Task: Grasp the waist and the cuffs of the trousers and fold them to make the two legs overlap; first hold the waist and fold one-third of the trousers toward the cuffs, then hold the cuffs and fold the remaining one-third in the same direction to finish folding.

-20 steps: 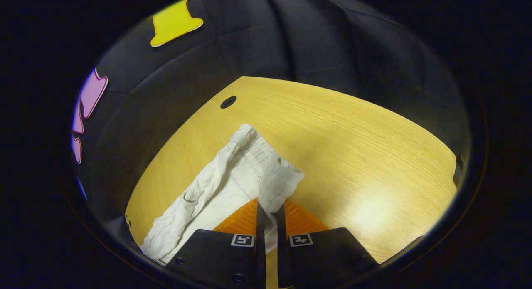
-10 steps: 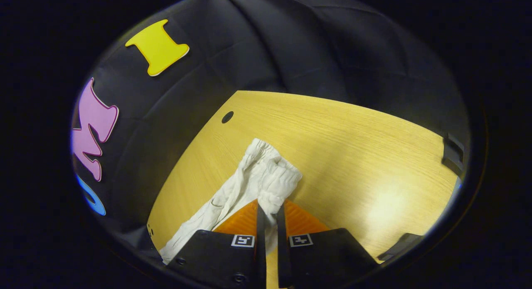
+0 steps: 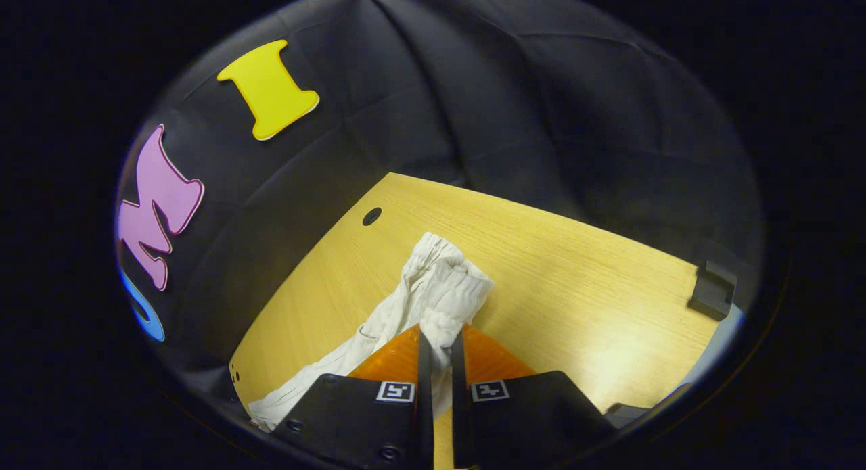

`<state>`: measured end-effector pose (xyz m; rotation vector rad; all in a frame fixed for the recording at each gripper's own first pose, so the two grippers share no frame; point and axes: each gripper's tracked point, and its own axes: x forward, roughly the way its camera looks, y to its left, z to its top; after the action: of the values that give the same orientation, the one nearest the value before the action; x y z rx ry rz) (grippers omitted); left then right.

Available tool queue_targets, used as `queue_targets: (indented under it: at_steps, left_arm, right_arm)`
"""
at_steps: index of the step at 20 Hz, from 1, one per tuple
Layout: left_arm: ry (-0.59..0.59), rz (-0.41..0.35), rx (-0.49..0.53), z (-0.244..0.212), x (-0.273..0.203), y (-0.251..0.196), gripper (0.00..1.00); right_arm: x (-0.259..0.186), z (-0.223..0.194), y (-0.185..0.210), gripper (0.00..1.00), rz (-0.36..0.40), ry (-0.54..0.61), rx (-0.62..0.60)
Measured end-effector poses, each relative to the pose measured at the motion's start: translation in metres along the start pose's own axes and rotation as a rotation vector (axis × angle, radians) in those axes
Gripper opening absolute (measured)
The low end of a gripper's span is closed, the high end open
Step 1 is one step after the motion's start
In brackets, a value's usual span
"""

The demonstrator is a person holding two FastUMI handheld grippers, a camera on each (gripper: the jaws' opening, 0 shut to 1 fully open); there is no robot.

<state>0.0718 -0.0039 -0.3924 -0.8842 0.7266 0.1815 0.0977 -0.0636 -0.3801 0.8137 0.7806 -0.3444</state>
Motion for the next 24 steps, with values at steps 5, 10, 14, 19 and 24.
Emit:
queue_targets:
  at_steps: [5,10,14,19,24]
  left_arm:
    - [0.012,0.008,0.016,-0.004,0.009,-0.002,0.96]
    - [0.018,0.001,0.037,-0.002,0.02,-0.009,0.96]
    - [0.022,-0.006,0.043,-0.002,0.026,-0.012,0.98]
    - [0.024,-0.009,0.065,-0.003,0.032,-0.017,0.97]
    - [0.026,-0.017,0.085,-0.002,0.035,-0.02,0.97]
  right_arm:
    - [-0.032,0.017,0.041,0.15,0.093,-0.054,-0.072]
    - [-0.055,0.006,0.131,0.15,0.23,-0.089,-0.13]
    - [-0.075,-0.023,0.197,0.15,0.345,-0.089,-0.177]
    - [-0.09,-0.08,0.258,0.15,0.445,-0.058,-0.309]
    - [-0.094,-0.142,0.295,0.15,0.5,-0.021,-0.434]
